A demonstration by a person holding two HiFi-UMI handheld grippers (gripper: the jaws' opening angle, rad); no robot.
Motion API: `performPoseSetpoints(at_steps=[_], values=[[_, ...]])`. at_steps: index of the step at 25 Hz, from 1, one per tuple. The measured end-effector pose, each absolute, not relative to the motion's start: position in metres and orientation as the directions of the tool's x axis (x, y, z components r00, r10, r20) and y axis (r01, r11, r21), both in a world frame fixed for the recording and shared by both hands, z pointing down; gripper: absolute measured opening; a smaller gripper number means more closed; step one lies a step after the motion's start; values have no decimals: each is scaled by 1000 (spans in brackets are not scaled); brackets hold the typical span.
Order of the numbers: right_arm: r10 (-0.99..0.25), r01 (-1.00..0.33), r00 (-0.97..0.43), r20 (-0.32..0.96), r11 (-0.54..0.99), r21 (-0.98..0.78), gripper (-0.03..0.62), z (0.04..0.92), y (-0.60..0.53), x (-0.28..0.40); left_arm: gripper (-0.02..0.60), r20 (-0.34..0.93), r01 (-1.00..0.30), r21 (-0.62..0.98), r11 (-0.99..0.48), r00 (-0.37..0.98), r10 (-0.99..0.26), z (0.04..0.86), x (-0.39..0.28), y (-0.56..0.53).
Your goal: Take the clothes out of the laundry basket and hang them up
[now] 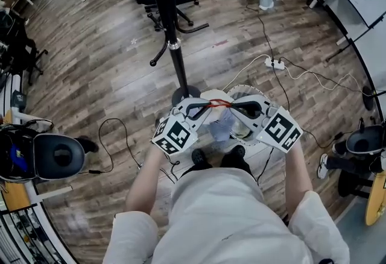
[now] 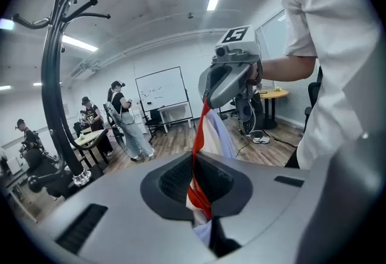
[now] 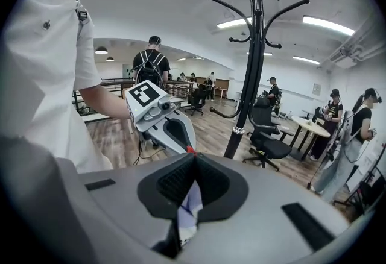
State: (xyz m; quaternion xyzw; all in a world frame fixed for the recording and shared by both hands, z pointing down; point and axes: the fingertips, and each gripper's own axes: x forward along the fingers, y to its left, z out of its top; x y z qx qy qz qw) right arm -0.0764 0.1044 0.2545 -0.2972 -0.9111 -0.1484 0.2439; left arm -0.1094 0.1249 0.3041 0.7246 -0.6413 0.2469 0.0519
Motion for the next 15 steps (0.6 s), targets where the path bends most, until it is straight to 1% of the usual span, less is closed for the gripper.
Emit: performPoseSetpoints(at_steps=[8, 15], values=[[407, 589, -759, 508, 761, 271, 5, 233, 113, -109, 26, 406, -941, -319, -112, -29, -913, 264, -131, 157], [376, 554, -816, 440, 725, 409, 5, 190, 126, -132, 25, 351, -933, -357, -45, -90, -932, 211, -153, 185]])
